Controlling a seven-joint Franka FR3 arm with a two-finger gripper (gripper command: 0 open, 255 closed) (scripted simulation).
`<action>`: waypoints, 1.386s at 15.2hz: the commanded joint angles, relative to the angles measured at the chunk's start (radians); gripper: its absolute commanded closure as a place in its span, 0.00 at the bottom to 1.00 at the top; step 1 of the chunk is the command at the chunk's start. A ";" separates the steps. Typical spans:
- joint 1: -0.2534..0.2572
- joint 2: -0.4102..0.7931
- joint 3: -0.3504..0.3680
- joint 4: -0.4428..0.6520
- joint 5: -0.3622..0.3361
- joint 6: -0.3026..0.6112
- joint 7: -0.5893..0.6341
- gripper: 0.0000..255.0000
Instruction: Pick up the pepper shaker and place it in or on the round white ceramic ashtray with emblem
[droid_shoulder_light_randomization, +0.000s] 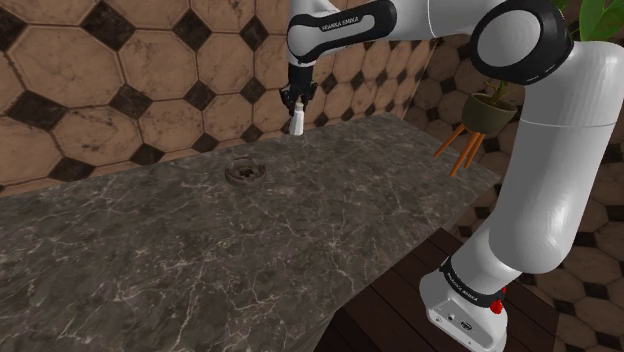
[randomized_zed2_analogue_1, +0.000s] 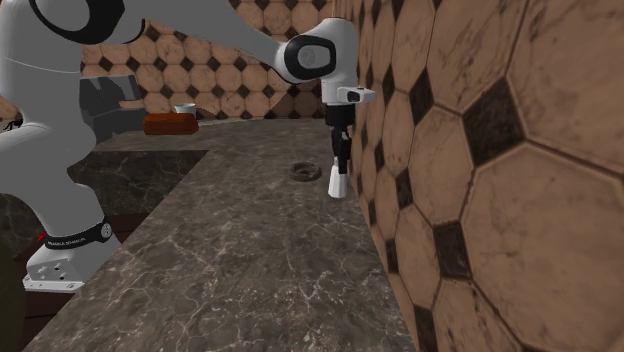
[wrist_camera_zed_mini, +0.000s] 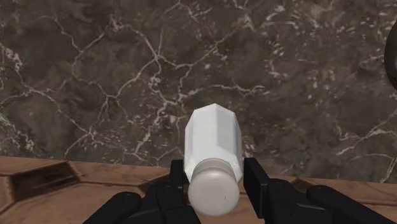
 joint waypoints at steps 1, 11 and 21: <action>0.000 -0.010 0.001 0.013 0.002 -0.023 -0.003 1.00; 0.029 -0.046 0.015 0.067 0.004 -0.118 0.026 1.00; 0.170 -0.076 0.084 0.067 -0.016 -0.176 0.232 1.00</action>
